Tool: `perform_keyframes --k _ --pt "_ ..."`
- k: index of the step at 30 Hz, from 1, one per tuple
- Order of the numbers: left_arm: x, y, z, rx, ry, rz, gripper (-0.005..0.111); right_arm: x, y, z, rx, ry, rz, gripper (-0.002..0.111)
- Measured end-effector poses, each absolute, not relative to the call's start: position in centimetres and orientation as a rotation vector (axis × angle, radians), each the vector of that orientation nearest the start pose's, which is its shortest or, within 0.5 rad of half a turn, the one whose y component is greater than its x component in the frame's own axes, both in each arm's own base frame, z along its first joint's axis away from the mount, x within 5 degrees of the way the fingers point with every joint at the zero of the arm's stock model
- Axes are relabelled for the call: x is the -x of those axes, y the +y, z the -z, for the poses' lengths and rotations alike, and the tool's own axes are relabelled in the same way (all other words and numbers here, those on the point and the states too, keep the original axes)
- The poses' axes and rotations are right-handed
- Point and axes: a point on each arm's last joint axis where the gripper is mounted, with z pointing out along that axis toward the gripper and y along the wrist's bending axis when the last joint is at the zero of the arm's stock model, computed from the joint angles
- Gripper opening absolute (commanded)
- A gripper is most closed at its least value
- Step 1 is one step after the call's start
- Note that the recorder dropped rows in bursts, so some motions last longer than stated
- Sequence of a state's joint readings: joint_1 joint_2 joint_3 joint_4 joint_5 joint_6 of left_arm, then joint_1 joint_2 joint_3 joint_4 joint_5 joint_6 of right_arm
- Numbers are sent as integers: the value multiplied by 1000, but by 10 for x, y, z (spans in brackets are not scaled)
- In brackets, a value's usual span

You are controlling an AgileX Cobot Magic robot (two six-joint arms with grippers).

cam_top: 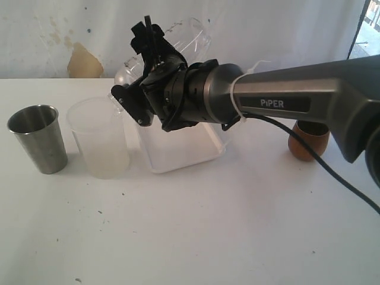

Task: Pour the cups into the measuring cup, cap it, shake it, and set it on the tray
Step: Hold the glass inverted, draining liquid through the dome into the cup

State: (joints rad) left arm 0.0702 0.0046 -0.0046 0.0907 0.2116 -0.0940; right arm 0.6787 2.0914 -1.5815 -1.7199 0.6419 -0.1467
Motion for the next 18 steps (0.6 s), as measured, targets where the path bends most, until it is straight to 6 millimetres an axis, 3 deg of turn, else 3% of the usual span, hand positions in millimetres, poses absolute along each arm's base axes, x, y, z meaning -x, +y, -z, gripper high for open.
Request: perform_keyframes --k 4,11,18 --pt "-56 6 -195 78 1693 -65 1 -409 261 -243 1810 1025 1383 0" --pt "-56 6 -195 78 1693 -65 1 -406 269 -241 1707 1114 1211 0" --pt "-56 6 -195 78 1693 -65 1 -401 279 -240 1735 1069 1147 0"
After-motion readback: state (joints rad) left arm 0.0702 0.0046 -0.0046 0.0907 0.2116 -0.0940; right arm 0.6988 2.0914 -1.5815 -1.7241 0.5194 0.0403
